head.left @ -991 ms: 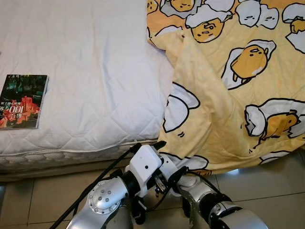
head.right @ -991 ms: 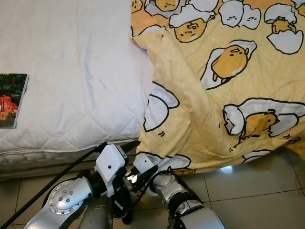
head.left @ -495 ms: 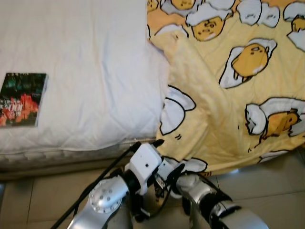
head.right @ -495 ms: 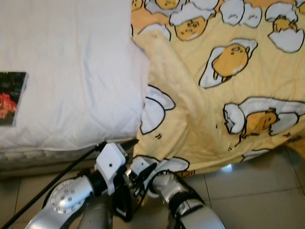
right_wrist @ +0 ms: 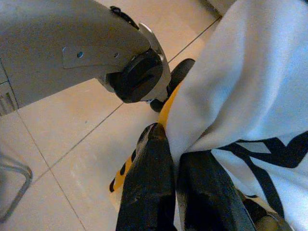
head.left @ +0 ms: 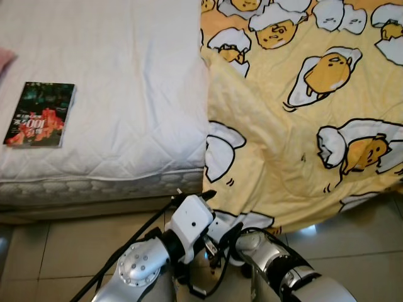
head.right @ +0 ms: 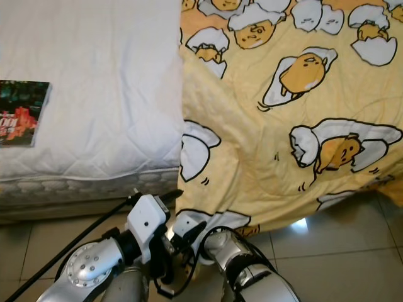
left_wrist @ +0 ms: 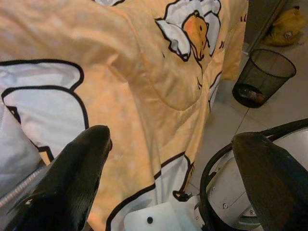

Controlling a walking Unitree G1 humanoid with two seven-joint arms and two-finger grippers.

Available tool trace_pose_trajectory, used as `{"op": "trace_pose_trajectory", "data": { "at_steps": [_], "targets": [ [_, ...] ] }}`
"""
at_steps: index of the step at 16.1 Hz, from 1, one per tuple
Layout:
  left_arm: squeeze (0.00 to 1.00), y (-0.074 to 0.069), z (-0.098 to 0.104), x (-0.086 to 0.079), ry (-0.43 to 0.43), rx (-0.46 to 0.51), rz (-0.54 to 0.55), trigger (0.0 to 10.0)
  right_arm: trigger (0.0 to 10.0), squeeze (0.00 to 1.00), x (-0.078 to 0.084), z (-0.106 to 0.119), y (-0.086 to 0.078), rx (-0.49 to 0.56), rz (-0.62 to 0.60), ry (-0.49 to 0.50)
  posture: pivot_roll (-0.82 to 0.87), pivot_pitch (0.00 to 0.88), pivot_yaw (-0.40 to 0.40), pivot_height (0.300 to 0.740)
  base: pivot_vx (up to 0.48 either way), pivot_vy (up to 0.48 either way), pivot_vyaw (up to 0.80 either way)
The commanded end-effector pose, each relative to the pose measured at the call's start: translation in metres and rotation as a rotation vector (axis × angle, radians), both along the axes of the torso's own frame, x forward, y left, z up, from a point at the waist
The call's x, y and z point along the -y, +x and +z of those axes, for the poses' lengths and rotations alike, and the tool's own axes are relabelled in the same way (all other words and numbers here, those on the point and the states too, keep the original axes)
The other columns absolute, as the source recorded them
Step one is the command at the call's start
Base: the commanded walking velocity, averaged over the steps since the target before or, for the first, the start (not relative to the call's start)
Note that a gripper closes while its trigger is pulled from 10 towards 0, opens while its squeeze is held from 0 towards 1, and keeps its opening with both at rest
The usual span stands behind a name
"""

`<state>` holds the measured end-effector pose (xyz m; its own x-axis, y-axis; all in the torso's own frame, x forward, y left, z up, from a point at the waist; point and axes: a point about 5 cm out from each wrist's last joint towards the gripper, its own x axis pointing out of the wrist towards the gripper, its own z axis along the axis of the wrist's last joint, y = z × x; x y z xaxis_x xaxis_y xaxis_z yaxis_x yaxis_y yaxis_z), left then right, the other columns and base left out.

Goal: Clean up the room

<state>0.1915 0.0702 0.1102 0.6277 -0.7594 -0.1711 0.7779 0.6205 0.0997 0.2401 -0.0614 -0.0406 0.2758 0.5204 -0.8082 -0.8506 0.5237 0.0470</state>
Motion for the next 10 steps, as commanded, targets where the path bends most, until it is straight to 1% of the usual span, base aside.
{"op": "trace_pose_trajectory", "data": {
  "at_steps": [1,2,6,8,9,10],
  "targets": [
    [0.00,-0.0033,-0.0048,-0.0012,0.009,-0.018,-0.003,10.0,10.0,0.00,-0.0035,-0.0042,-0.0080,-0.021,0.026,0.007,0.07,0.343,0.069,0.719,0.000,0.000,0.00],
    [0.00,-0.0032,-0.0055,-0.0015,0.015,-0.018,0.001,10.0,10.0,0.00,-0.0040,-0.0043,-0.0082,-0.021,0.024,0.008,0.07,0.343,0.069,0.719,0.000,0.000,0.00],
    [0.00,-0.0031,-0.0076,-0.0016,0.013,-0.027,0.012,10.0,10.0,0.00,-0.0042,-0.0034,-0.0069,-0.021,-0.005,0.027,0.07,0.344,0.068,0.719,-0.414,-0.244,0.00],
    [0.00,-0.0026,-0.0081,-0.0014,0.008,-0.030,0.015,10.0,10.0,0.00,-0.0033,-0.0034,-0.0069,-0.026,-0.008,0.031,0.07,0.344,0.068,0.719,-0.343,0.000,0.00],
    [0.00,-0.0020,-0.0083,-0.0011,0.002,-0.033,0.019,10.0,10.0,0.00,-0.0026,-0.0035,-0.0069,-0.029,-0.007,0.031,0.06,0.343,0.065,0.719,0.000,0.000,0.00],
    [0.00,-0.0011,-0.0084,0.0004,-0.001,-0.032,0.019,10.0,10.0,0.00,0.0000,-0.0054,-0.0096,-0.038,0.028,0.016,0.06,0.342,0.064,0.719,0.000,0.000,0.00]
  ]
}}
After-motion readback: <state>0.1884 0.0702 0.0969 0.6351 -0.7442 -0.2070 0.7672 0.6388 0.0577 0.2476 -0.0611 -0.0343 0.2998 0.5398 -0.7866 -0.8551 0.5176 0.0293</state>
